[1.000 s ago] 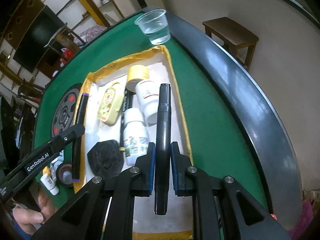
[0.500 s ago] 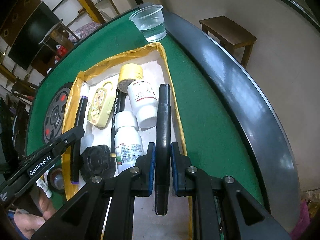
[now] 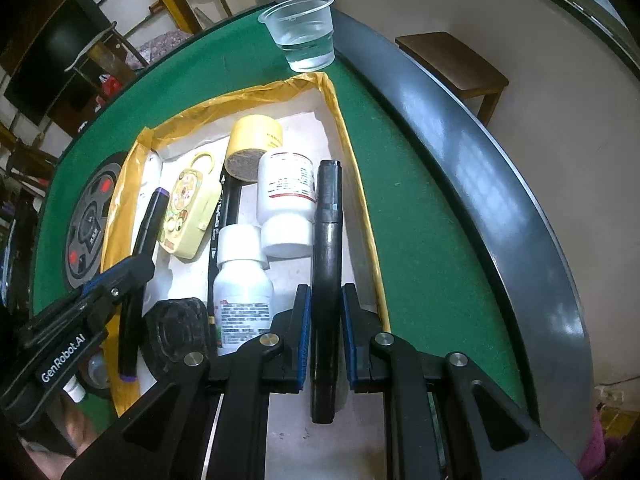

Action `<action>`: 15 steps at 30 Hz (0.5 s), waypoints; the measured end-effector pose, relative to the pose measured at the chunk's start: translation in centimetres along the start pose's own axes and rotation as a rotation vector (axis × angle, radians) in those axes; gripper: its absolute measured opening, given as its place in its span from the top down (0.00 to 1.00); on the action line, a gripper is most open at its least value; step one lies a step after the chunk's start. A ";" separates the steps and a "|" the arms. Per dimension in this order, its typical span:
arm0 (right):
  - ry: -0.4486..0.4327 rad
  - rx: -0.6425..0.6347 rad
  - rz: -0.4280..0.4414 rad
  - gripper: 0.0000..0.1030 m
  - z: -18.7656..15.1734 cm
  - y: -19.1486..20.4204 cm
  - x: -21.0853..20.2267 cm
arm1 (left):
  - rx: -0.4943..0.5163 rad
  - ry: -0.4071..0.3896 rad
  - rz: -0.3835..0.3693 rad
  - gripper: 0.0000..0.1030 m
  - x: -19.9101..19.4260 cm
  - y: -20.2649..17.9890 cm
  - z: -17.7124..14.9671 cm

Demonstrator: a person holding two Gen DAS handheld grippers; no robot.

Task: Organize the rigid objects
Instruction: 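Lower both markers into the tray and open both grippers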

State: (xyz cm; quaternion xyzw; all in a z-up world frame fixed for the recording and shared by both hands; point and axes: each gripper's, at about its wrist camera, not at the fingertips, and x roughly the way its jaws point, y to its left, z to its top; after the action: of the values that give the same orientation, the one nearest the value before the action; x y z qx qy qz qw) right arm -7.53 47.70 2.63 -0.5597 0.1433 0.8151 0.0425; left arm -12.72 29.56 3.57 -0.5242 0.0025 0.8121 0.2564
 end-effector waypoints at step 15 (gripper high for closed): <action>-0.022 0.019 0.018 0.77 -0.9 0.2 -1.6 | 0.014 0.047 -0.076 0.62 -0.4 -0.7 -0.5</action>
State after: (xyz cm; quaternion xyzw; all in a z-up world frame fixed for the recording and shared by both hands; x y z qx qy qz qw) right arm -6.23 47.39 3.82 -0.5490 0.1558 0.8201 0.0420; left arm -11.87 29.91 3.84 -0.5410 -0.0059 0.7893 0.2904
